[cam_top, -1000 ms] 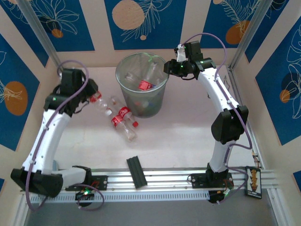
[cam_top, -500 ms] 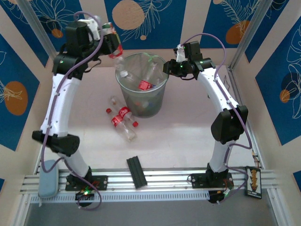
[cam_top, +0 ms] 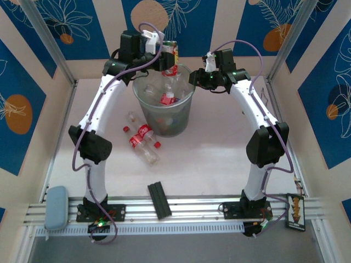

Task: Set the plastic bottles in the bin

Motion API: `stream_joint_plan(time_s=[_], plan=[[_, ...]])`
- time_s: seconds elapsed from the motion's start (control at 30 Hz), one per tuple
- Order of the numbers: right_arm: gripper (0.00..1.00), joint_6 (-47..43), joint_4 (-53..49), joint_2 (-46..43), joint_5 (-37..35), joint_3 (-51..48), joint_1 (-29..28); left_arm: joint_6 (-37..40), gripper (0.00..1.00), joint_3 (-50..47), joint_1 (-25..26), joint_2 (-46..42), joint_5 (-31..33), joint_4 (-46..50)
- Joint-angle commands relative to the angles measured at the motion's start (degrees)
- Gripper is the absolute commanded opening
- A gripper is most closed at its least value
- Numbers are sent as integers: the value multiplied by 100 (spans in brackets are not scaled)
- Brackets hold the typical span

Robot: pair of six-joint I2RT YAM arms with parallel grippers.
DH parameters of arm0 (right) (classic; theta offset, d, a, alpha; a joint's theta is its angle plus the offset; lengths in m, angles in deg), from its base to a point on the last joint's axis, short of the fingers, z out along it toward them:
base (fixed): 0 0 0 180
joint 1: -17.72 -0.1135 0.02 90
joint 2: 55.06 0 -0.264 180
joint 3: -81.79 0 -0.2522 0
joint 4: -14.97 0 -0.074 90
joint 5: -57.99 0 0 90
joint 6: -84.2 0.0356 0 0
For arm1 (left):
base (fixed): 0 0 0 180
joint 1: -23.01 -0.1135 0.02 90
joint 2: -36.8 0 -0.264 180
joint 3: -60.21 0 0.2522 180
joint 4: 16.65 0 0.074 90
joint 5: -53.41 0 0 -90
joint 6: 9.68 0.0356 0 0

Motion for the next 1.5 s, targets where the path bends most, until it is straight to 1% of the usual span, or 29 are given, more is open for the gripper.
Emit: stream_joint_plan(time_s=[0.0, 0.2, 0.33, 0.63, 0.9, 0.93, 1.0, 1.13, 1.17, 1.27, 1.37, 1.4, 1.47], plan=[[32, 75, -31, -10, 335, -79, -35, 639, 0, 274, 127, 58, -508, 385], [32, 91, -36, -2, 327, -88, -36, 1178, 0, 268, 239, 284, -559, 713], [32, 85, -31, 16, 318, -88, -32, 1221, 0, 273, 276, 457, -682, 874], [31, 106, -23, 43, 297, -71, -13, 1223, 0, 178, 303, 779, -582, 1134], [30, 195, 91, 109, 294, -1, 153, 1552, 0, 106, 322, 885, -591, 1524], [30, 196, 100, 116, 288, 15, 155, 1564, 2, 94, 326, 907, -612, 1533], [30, 191, 91, 150, 275, 42, 162, 1558, 10, 87, 324, 945, -704, 1543], [30, 201, 83, 208, 282, 57, 164, 1630, 19, 77, 327, 985, -893, 1598], [30, 205, 92, 216, 283, 61, 155, 1668, 23, 72, 329, 982, -946, 1619], [29, 211, 92, 232, 275, 66, 159, 1783, 43, 43, 320, 885, -998, 1594], [29, 214, 92, 236, 277, 70, 167, 1756, 69, -130, 312, 692, -1031, 1275], [29, 212, 96, 231, 278, 70, 167, 1715, 75, -212, 297, 618, -1071, 1132], [29, 215, 96, 245, 276, 61, 161, 1653, 83, -316, 286, 516, -1251, 917]])
